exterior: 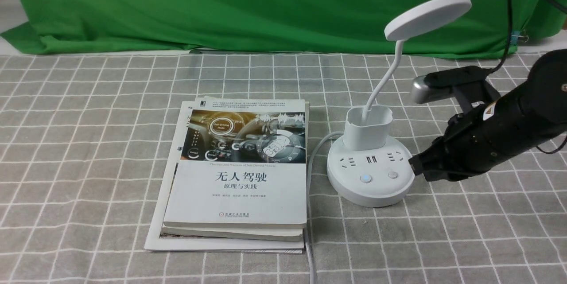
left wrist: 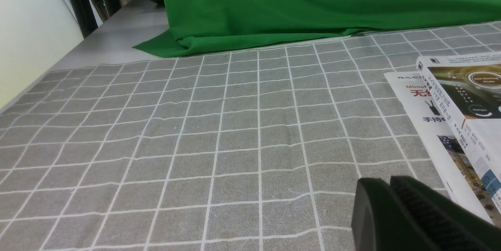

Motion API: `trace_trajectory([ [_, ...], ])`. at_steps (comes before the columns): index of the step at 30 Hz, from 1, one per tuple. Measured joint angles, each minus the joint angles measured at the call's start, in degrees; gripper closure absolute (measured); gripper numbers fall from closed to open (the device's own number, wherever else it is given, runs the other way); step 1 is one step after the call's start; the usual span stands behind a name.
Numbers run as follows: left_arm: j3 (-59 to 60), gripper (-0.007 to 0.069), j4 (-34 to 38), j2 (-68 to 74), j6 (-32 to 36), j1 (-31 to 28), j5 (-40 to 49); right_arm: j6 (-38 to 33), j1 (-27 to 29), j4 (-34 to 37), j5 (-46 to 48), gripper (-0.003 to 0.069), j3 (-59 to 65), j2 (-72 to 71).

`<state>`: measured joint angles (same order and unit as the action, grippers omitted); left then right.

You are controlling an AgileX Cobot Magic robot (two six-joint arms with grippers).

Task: Turn on the desk lamp on the grey coffee tablecloth with your hand.
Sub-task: 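Press the button on the base of the white desk lamp with the right gripper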

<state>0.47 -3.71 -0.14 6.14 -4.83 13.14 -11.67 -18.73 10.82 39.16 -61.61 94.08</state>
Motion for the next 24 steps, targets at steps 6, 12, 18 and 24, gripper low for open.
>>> trace_trajectory([
  [6, 0.0, 0.0606, 0.0, 0.0, 0.0, 0.0, 0.0, 0.0, -1.4, 0.1, -0.7, 0.0622, -3.0, 4.7],
  [12, 0.0, 0.0606, 0.0, 0.0, 0.0, 0.0, 0.0, 0.0, -3.8, 0.3, -4.0, 0.0622, -3.7, 7.4],
  [18, 0.0, 0.0606, 0.0, 0.0, -0.1, 0.0, 0.0, 0.0, -3.8, 0.0, -6.1, 0.0622, -3.8, 8.9],
  [24, 0.0, 0.0606, 0.0, 0.0, 0.0, 0.0, 0.0, 0.0, -3.8, 0.0, -5.7, 0.0624, -5.6, 8.9],
])
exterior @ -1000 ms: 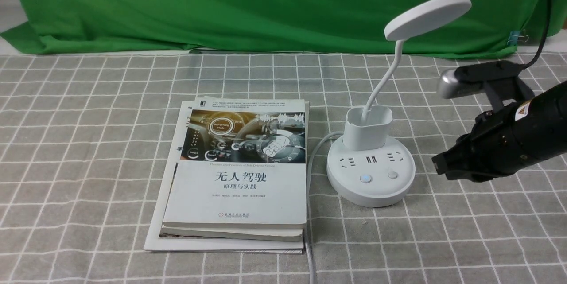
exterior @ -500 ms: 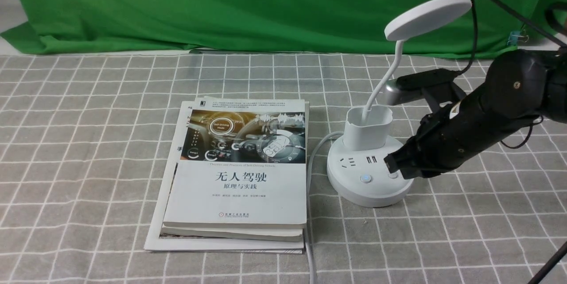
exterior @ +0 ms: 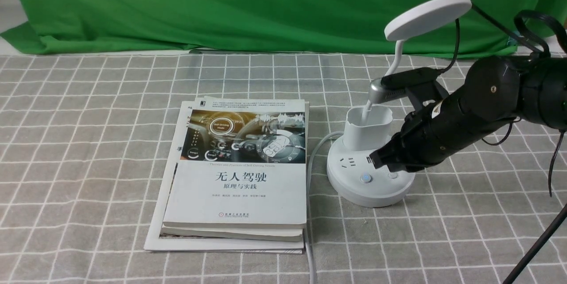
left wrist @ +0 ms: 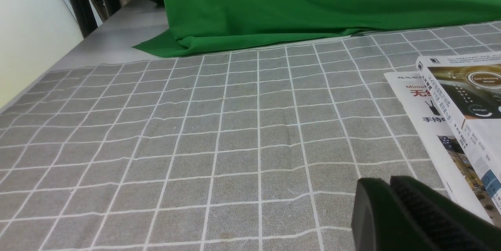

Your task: Turn on the desk lamp on the grey coffee tablecloth with your hand.

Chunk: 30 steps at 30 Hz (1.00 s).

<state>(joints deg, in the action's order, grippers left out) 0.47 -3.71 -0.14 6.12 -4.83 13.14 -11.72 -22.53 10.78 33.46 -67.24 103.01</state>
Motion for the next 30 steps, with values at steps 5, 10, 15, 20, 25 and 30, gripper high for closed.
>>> trace_trajectory([
  [5, 0.0, 0.0606, 0.0, 0.0, 0.0, 0.0, 0.0, -0.1, 0.0, -0.2, -0.6, 0.0624, -0.4, 0.3],
  [10, 0.0, 0.0606, 0.0, 0.0, 0.0, 0.0, 0.0, -0.1, 0.0, -0.1, -0.9, 0.0624, -0.5, 3.9],
  [15, 0.0, 0.0606, 0.0, 0.0, 0.0, 0.0, 0.0, -0.1, 0.0, 0.0, -1.2, 0.0624, -1.2, 4.6],
  [20, 0.0, 0.0606, 0.0, 0.0, 0.1, 0.0, 0.0, 0.0, 0.0, 0.0, -1.7, 0.0624, -1.0, 3.9],
  [25, 0.0, 0.0606, 0.0, 0.0, 0.1, 0.0, 0.0, 0.0, 0.0, -0.2, -0.7, 0.0624, -0.3, -0.3],
  [30, 0.0, 0.0606, 0.0, 0.0, 0.1, 0.0, 0.0, -0.2, 0.0, -0.2, 0.3, 0.0624, 2.7, -6.2],
])
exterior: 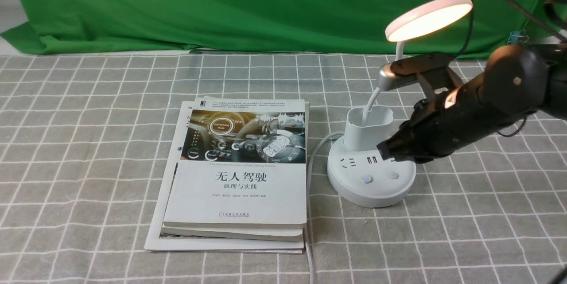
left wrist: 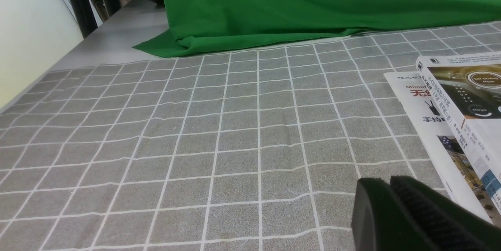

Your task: Turn on the desk lamp on the grey coffee tablecloth with your hand.

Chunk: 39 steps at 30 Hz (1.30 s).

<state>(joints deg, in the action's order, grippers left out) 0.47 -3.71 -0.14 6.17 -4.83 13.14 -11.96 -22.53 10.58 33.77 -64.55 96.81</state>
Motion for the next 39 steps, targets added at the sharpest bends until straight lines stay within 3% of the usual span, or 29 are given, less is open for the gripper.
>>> trace_trajectory([
  [17, 0.0, 0.0606, 0.0, 0.0, -0.1, 0.0, 0.0, 4.9, 0.0, 0.2, 1.3, 0.062, 24.2, -38.8],
  [30, 0.0, 0.0606, 0.0, 0.0, 0.0, 0.0, 0.0, 5.2, 0.0, -0.1, -3.9, 0.0612, 25.6, -47.1],
  [33, 0.0, 0.0606, 0.0, 0.0, 0.0, 0.0, -0.1, 5.2, 1.3, -0.2, -7.5, 0.0632, 28.4, -50.1],
  [39, 0.0, 0.0606, 0.0, 0.0, 0.0, 0.0, -0.1, 5.0, 9.9, -0.5, -17.2, 0.0632, 43.3, -64.8],
])
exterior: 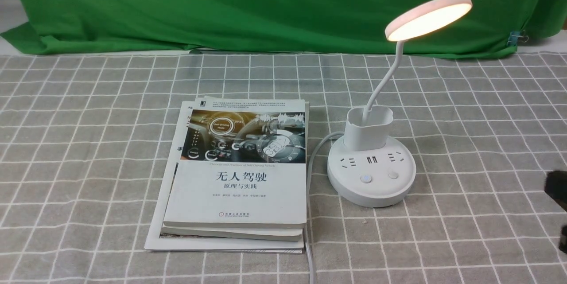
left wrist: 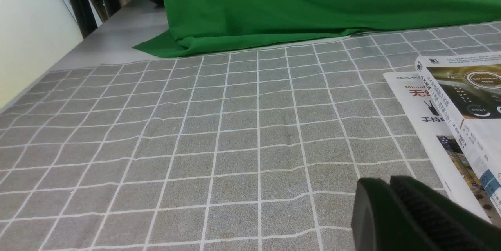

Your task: Turn on the desk lamp on the grey coffee tablecloth with your hand.

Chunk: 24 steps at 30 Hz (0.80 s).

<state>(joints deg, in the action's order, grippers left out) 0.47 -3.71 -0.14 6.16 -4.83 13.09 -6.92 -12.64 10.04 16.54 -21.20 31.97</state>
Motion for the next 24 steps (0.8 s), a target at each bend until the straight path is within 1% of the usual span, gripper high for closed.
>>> trace_trajectory([
  [2, 0.0, 0.0606, 0.0, 0.0, 0.0, 0.0, 0.0, -0.1, 2.1, -0.1, -1.8, 0.0632, 5.1, -5.3],
  [3, 0.0, 0.0606, 0.0, 0.0, 0.0, 0.0, 0.0, -0.1, 2.5, -0.1, -2.1, 0.0632, 5.6, -6.6],
  [4, 0.0, 0.0606, 0.0, 0.0, 0.0, 0.0, 0.0, -0.5, 3.9, -0.1, -3.1, 0.0632, 10.0, -11.7],
  [6, 0.0, 0.0606, 0.0, 0.0, 0.0, 0.0, 0.0, -1.3, 4.8, -0.1, -3.6, 0.0632, 13.0, -15.9],
  [7, 0.0, 0.0606, 0.0, 0.0, 0.0, 0.0, 0.0, -2.9, 5.6, -0.3, -3.7, 0.0631, 16.0, -20.1],
  [13, 0.0, 0.0606, 0.0, 0.0, 0.0, 0.0, 0.0, -4.8, 6.9, -0.3, -3.6, 0.0631, 21.6, -30.5],
  [24, 0.0, 0.0606, 0.0, 0.0, 0.0, 0.0, 0.0, -6.4, 6.9, -0.5, -2.7, 0.0623, 21.6, -31.9],
])
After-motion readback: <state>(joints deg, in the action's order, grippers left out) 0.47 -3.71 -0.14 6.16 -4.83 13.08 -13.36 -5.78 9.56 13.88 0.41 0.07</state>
